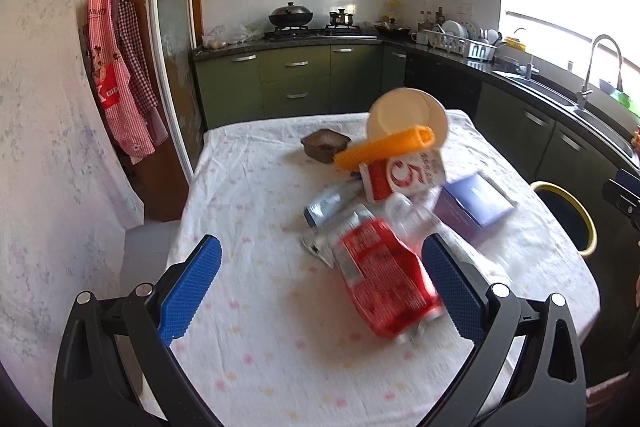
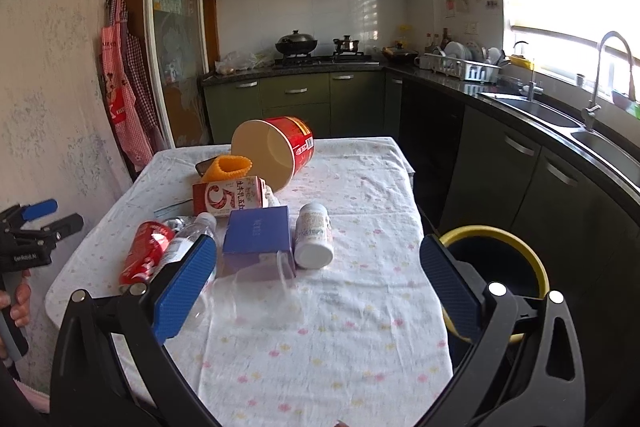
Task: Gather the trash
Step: 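Grasp the red-and-white paper noodle cup with the right tool and lift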
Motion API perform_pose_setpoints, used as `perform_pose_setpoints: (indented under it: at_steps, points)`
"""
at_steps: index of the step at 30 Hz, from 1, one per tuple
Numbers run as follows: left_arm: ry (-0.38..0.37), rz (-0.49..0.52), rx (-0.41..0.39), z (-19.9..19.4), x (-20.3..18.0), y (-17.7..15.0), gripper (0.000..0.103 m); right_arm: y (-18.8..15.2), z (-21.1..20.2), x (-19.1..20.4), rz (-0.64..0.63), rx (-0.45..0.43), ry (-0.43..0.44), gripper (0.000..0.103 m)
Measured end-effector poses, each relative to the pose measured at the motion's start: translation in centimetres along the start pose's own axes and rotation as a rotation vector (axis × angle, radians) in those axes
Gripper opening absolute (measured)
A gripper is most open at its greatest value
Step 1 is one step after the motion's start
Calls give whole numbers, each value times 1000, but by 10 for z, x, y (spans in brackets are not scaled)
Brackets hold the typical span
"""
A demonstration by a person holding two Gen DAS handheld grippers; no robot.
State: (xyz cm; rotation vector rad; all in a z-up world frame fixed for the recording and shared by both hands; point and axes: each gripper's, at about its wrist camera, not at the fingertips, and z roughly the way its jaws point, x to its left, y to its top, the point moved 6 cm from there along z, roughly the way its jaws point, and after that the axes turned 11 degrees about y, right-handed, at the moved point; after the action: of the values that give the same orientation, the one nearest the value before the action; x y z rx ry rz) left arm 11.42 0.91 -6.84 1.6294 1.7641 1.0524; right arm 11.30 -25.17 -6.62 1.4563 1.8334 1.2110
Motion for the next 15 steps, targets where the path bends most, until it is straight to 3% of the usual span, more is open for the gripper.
perform_pose_setpoints:
  at_steps: [15]
  points:
    - [42,-15,10,112,-5,74,99,91,155,10,-251,83,20,97]
